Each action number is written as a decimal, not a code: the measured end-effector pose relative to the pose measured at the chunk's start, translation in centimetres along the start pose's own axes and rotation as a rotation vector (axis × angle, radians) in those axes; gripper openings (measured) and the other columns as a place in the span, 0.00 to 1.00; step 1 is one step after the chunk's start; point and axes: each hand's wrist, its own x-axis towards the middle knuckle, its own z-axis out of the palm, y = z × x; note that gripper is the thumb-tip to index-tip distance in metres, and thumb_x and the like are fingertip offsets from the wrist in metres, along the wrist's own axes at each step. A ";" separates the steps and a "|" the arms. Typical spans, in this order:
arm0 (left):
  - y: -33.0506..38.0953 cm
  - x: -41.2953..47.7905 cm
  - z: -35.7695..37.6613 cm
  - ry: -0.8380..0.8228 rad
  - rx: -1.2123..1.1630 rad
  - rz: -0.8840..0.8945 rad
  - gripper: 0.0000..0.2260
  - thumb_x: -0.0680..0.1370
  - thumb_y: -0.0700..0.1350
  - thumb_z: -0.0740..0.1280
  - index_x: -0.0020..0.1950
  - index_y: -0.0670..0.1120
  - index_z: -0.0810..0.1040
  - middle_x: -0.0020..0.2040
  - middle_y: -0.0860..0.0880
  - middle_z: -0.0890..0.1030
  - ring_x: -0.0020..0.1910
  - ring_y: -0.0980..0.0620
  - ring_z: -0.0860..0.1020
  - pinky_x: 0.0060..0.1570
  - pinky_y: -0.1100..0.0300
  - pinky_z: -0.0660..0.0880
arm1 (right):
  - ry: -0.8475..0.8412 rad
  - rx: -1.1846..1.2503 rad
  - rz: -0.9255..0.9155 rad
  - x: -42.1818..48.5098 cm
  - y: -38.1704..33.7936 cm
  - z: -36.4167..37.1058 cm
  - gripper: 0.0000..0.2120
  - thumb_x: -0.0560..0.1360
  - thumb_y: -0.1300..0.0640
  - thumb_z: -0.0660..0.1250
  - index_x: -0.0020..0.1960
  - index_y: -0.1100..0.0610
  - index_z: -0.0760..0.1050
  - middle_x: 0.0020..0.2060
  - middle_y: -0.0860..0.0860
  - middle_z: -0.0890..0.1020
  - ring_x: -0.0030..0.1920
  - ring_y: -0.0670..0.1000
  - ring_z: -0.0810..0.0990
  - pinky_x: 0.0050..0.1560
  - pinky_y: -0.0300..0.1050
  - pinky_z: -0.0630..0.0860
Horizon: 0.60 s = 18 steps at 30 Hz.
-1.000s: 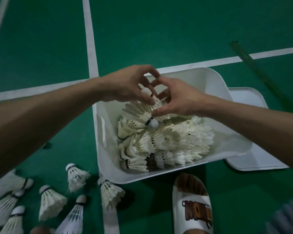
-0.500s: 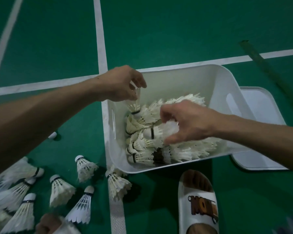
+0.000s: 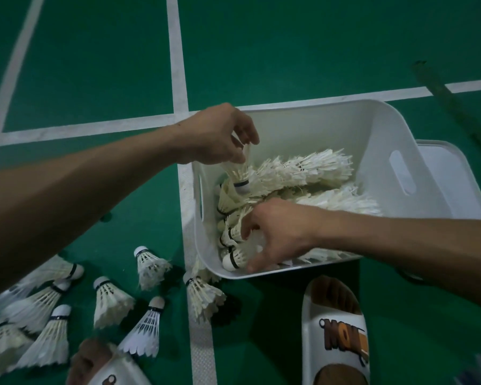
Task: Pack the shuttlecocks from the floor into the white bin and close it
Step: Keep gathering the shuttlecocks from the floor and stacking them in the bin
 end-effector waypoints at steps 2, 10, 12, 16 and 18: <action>0.0 -0.2 -0.1 -0.005 0.003 0.009 0.14 0.71 0.38 0.74 0.54 0.50 0.80 0.46 0.53 0.81 0.46 0.55 0.81 0.42 0.63 0.76 | -0.043 -0.011 -0.025 0.0 0.5 -0.8 0.28 0.67 0.42 0.74 0.64 0.51 0.75 0.56 0.48 0.79 0.49 0.48 0.76 0.43 0.38 0.68; -0.1 -0.8 0.1 -0.054 -0.033 0.044 0.16 0.72 0.38 0.73 0.56 0.51 0.79 0.45 0.55 0.81 0.45 0.58 0.80 0.48 0.59 0.79 | 0.028 -0.008 0.014 -0.2 0.3 1.4 0.18 0.67 0.47 0.73 0.53 0.56 0.79 0.45 0.53 0.82 0.44 0.53 0.80 0.43 0.48 0.79; 0.0 -1.0 0.2 -0.064 -0.052 0.041 0.16 0.72 0.38 0.73 0.57 0.51 0.79 0.45 0.55 0.81 0.44 0.58 0.80 0.50 0.57 0.79 | 0.013 -0.008 0.027 -0.1 0.4 1.6 0.21 0.67 0.46 0.74 0.55 0.56 0.79 0.48 0.54 0.83 0.47 0.54 0.80 0.46 0.48 0.79; 0.2 -1.3 0.3 -0.100 -0.088 0.032 0.18 0.72 0.38 0.73 0.58 0.53 0.77 0.45 0.57 0.80 0.44 0.57 0.81 0.50 0.56 0.79 | 0.031 0.095 0.043 -0.9 0.3 0.1 0.31 0.66 0.42 0.76 0.65 0.52 0.74 0.60 0.49 0.80 0.57 0.49 0.77 0.53 0.37 0.70; 0.3 -1.4 0.3 -0.108 -0.071 0.044 0.18 0.71 0.39 0.74 0.57 0.54 0.77 0.44 0.58 0.80 0.44 0.58 0.80 0.50 0.55 0.79 | 0.026 0.179 0.077 -1.4 0.7 -1.2 0.31 0.65 0.41 0.75 0.64 0.51 0.75 0.61 0.46 0.78 0.60 0.46 0.77 0.56 0.36 0.70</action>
